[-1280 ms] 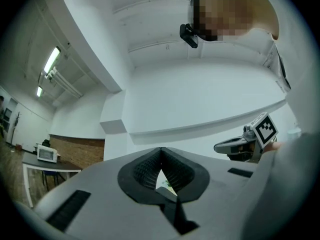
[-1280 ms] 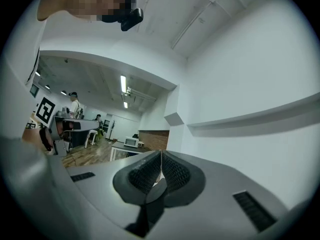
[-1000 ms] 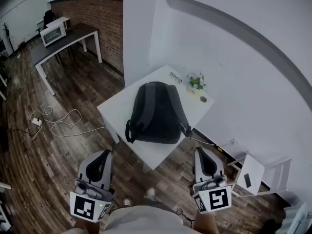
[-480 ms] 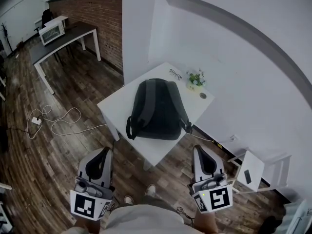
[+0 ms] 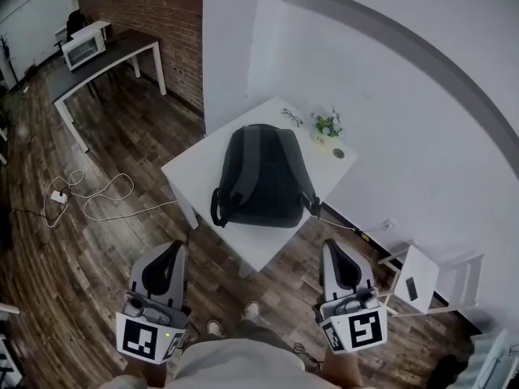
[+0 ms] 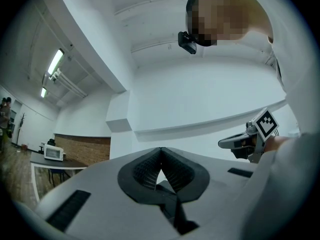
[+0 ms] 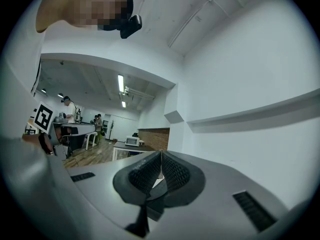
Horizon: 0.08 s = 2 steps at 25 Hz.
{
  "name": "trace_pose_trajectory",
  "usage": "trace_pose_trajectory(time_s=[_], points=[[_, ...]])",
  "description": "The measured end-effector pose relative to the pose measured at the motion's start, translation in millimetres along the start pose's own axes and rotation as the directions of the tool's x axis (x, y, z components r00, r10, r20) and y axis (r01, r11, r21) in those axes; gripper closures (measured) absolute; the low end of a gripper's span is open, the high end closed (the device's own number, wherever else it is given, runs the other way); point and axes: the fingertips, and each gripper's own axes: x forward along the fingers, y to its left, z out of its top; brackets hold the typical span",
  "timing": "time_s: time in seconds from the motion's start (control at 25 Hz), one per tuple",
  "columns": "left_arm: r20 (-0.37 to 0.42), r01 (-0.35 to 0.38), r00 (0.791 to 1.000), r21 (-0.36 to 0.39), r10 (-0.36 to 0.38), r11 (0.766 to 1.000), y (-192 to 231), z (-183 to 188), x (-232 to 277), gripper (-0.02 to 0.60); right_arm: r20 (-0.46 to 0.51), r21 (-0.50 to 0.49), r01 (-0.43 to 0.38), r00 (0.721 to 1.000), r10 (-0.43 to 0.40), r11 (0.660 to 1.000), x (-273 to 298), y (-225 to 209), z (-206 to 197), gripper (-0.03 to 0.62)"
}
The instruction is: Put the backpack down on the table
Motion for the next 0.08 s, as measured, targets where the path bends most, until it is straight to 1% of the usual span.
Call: trace_pose_trajectory(time_s=[0.08], points=[[-0.003,-0.002,1.0,0.001,0.002,1.0,2.8,-0.6,-0.2,0.565,0.0,0.0,0.0,1.0,0.0,1.0,1.3,1.8,-0.1,0.554]])
